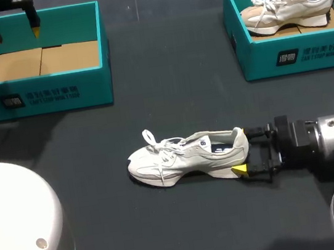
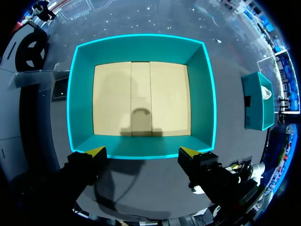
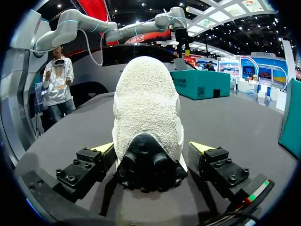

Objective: Take the shoe out of the shoebox, open the shoe tongue, remove and reinsert the insole, then place the shoe into the shoebox

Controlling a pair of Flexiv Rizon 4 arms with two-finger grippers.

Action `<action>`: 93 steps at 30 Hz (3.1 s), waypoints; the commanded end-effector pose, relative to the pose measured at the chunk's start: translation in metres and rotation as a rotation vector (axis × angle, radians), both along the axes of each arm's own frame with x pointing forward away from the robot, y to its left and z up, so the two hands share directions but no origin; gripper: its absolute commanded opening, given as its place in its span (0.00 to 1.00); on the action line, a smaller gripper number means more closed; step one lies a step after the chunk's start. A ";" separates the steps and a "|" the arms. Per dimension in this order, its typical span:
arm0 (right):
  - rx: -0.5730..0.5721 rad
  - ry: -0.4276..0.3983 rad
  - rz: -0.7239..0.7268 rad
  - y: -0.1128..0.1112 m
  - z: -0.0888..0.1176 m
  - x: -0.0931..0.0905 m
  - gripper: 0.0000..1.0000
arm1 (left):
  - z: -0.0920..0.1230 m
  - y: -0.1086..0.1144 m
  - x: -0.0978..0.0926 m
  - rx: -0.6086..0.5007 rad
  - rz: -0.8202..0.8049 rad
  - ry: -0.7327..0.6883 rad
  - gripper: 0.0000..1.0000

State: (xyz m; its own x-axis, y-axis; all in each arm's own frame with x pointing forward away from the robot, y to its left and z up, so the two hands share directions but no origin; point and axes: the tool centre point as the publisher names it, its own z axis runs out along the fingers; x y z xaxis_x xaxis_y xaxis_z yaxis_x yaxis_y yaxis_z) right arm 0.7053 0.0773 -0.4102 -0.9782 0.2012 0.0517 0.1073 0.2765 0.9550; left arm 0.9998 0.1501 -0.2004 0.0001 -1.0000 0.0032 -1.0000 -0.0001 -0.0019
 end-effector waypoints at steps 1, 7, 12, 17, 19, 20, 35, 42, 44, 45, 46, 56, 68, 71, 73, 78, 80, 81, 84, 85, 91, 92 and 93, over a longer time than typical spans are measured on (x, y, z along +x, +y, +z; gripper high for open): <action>0.000 -0.006 0.008 0.003 -0.002 0.002 1.00 | 0.000 0.000 0.000 0.001 0.000 0.001 1.00; 0.012 -0.017 0.023 0.009 -0.005 0.003 1.00 | 0.000 0.000 0.000 0.001 0.000 0.001 1.00; 0.016 -0.023 0.037 0.013 -0.006 0.004 1.00 | 0.000 0.000 0.000 0.001 0.000 0.001 1.00; 0.016 -0.026 0.050 0.017 -0.006 0.005 1.00 | 0.000 0.000 0.000 0.001 0.000 0.001 1.00; 0.016 -0.027 0.055 0.019 -0.006 0.006 1.00 | 0.000 0.000 0.000 0.001 0.000 0.001 1.00; 0.016 -0.027 0.060 0.020 -0.007 0.007 1.00 | 0.000 0.000 0.000 0.001 0.000 0.001 1.00; 0.018 -0.039 0.104 0.021 -0.006 0.012 0.00 | 0.000 0.000 0.000 0.001 0.000 0.001 1.00; 0.017 -0.040 0.114 0.015 -0.004 0.013 0.00 | 0.000 0.000 0.000 0.001 0.000 0.001 1.00; 0.016 -0.037 0.115 0.013 -0.004 0.013 0.00 | 0.000 0.000 0.000 0.001 0.000 0.001 1.00; 0.016 -0.036 0.114 0.013 -0.004 0.013 0.00 | 0.000 0.000 0.000 0.001 0.000 0.001 1.00; 0.015 -0.035 0.114 0.012 -0.004 0.013 0.00 | 0.000 0.000 0.000 0.001 0.000 0.001 1.00; -0.011 -0.030 0.130 0.014 0.000 0.014 0.00 | 0.000 0.000 0.000 0.001 0.000 0.001 1.00; -0.011 -0.028 0.133 0.014 0.000 0.014 0.00 | 0.000 0.000 0.000 0.001 0.000 0.001 1.00; -0.011 -0.028 0.133 0.014 0.000 0.014 0.00 | 0.000 0.000 0.000 0.001 0.000 0.001 1.00; -0.011 -0.028 0.133 0.014 0.000 0.014 0.00 | 0.007 -0.011 -0.013 0.028 0.040 -0.017 1.00; -0.011 -0.028 0.133 0.014 0.000 0.014 0.00 | 0.007 -0.032 -0.053 0.058 0.074 -0.012 1.00; -0.011 -0.028 0.133 0.014 0.000 0.014 0.00 | 0.006 -0.040 -0.069 0.058 0.081 -0.012 1.00; -0.011 -0.028 0.133 0.014 0.000 0.014 0.00 | 0.006 -0.044 -0.075 0.066 0.092 -0.024 1.00; -0.011 -0.028 0.133 0.014 0.000 0.014 0.00 | 0.006 -0.054 -0.096 0.053 0.101 -0.011 1.00; -0.011 -0.028 0.133 0.014 0.000 0.014 0.00 | 0.006 -0.057 -0.103 0.046 0.098 -0.013 1.00; -0.011 -0.028 0.133 0.014 0.000 0.014 0.00 | 0.009 -0.084 -0.145 0.047 0.118 -0.009 1.00; -0.011 -0.028 0.133 0.014 0.000 0.014 0.00 | 0.009 -0.089 -0.152 0.042 0.097 -0.009 1.00; -0.011 -0.028 0.133 0.014 0.000 0.014 0.00 | 0.009 -0.095 -0.159 0.043 0.077 0.004 1.00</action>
